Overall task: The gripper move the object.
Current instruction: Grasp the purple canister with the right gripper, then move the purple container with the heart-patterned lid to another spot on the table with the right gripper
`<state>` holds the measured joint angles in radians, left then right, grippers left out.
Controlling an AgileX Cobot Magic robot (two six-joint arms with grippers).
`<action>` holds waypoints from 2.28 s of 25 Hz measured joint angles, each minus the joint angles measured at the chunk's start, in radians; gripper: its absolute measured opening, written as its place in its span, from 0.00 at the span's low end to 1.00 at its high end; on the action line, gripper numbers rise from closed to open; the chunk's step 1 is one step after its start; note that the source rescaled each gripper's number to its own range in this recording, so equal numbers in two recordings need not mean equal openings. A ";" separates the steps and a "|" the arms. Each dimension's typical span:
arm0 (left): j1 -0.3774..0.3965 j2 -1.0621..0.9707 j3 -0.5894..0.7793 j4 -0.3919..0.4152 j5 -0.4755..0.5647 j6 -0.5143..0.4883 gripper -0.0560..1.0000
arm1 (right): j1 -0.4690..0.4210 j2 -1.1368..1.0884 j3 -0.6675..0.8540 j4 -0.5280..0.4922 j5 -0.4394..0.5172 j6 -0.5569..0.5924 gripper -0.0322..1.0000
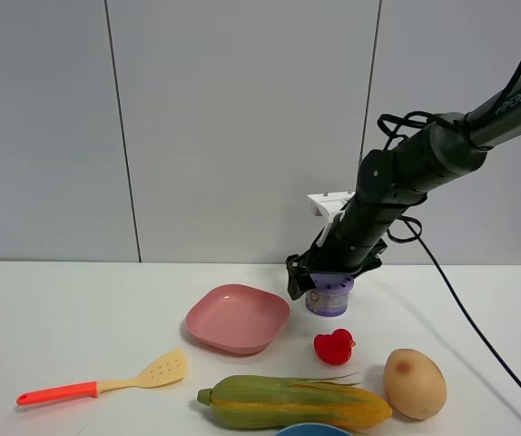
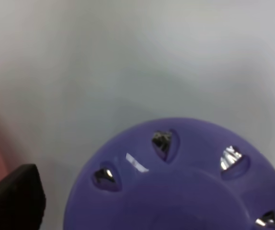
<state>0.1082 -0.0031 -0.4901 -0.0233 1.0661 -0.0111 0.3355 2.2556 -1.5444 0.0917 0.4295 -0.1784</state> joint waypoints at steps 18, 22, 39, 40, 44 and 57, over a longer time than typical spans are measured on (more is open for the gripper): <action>0.000 0.000 0.000 0.000 0.000 0.000 1.00 | 0.000 0.019 0.000 0.000 -0.006 -0.001 0.54; 0.000 0.000 0.000 0.000 0.000 0.000 1.00 | 0.000 0.019 0.000 0.000 -0.008 -0.001 0.45; 0.000 0.000 0.000 0.000 0.000 0.000 1.00 | 0.000 0.019 0.000 0.000 -0.007 -0.001 0.03; 0.000 0.000 0.000 0.000 0.000 0.000 1.00 | 0.000 0.019 0.000 0.000 -0.006 -0.001 0.03; 0.000 0.000 0.000 0.000 0.000 0.000 1.00 | 0.000 0.019 0.000 0.000 0.004 -0.002 0.03; 0.000 0.000 0.000 0.000 0.000 0.000 1.00 | 0.004 -0.107 0.000 0.001 0.094 0.007 0.03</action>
<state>0.1082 -0.0031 -0.4901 -0.0233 1.0661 -0.0111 0.3393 2.1485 -1.5444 0.0928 0.5238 -0.1714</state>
